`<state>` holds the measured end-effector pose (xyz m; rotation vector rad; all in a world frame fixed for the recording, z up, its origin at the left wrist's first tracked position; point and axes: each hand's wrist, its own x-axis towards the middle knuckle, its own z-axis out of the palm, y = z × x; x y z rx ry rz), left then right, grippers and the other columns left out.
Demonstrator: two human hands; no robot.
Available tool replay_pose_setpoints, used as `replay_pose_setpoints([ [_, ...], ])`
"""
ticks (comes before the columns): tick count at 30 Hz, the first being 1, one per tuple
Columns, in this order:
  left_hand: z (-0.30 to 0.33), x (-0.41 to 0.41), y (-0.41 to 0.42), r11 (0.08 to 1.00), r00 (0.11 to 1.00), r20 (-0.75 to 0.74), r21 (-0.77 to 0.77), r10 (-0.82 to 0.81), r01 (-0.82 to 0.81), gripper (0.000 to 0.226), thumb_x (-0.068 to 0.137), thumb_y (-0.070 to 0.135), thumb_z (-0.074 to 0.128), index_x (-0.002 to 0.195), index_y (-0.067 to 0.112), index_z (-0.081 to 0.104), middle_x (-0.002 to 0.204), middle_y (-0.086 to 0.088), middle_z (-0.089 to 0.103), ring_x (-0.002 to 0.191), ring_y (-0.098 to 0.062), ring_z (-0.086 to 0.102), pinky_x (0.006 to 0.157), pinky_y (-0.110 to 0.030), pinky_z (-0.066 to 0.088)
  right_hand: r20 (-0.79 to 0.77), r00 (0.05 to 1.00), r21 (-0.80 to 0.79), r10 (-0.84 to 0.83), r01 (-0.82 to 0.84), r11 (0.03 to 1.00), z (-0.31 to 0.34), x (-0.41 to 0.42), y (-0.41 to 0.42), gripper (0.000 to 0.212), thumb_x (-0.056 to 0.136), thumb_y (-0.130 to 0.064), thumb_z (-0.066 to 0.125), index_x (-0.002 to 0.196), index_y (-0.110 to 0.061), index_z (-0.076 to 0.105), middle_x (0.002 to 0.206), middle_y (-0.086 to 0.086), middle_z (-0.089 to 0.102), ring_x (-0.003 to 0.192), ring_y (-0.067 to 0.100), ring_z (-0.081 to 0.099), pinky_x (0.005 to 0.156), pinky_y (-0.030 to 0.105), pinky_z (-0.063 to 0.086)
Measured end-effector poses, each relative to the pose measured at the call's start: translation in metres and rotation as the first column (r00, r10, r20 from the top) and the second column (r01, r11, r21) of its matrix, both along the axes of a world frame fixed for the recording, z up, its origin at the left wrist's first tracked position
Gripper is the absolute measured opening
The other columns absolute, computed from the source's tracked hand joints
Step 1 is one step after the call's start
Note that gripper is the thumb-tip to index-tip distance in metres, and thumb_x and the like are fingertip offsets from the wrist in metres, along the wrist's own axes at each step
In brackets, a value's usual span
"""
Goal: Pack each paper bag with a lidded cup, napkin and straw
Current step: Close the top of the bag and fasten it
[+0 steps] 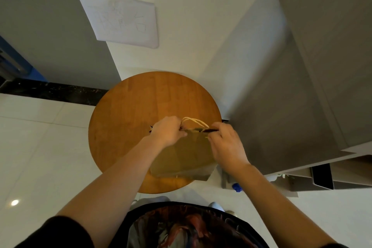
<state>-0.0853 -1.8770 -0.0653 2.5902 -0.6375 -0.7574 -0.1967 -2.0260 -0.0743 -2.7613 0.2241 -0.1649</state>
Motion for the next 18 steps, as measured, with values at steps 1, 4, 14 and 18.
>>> replay_pose_setpoints([
  [1,-0.001,0.0,0.0,1.0,1.0,0.015,-0.007,0.016,-0.016,0.025,0.092,0.028,0.059,0.072,0.015,0.052,0.061,0.007,0.045,0.062,-0.014,0.047,0.054,-0.027,0.037,-0.009,1.0,0.024,0.004,-0.003,1.0,0.006,0.0,0.007,0.018,0.094,-0.016,0.046,0.103,-0.016,0.062,0.103,-0.003,0.055,0.095,0.016,0.053,0.086,0.034,0.047],
  [4,-0.007,0.002,0.002,0.998,0.999,-0.012,-0.05,0.03,-0.03,0.016,0.091,0.028,0.06,0.085,0.014,0.066,0.064,0.009,0.051,0.063,-0.011,0.05,0.056,-0.025,0.036,-0.101,0.966,-0.02,0.236,-0.239,0.971,0.014,0.002,0.028,0.021,0.099,-0.025,0.037,0.109,-0.017,0.055,0.103,-0.001,0.055,0.088,0.018,0.053,0.079,0.032,0.049],
  [14,-0.003,0.005,0.003,0.997,0.999,-0.054,-0.071,0.011,-0.015,0.016,0.093,0.028,0.055,0.086,0.015,0.058,0.083,0.001,0.06,0.077,-0.016,0.056,0.066,-0.028,0.043,0.01,0.935,0.0,0.355,-0.356,0.935,-0.003,0.005,0.041,0.028,0.077,-0.007,0.073,0.103,-0.016,0.066,0.102,0.003,0.067,0.085,0.021,0.067,0.071,0.033,0.059],
  [18,0.001,0.0,0.005,0.998,0.998,0.005,-0.026,-0.057,0.057,0.012,0.095,0.029,0.053,0.09,0.018,0.054,0.083,0.0,0.053,0.084,-0.023,0.055,0.067,-0.031,0.039,-0.109,0.962,0.125,0.249,-0.236,0.964,0.007,0.025,0.032,0.033,0.096,-0.006,0.048,0.126,-0.016,0.056,0.126,0.004,0.055,0.109,0.019,0.057,0.097,0.027,0.047],
])
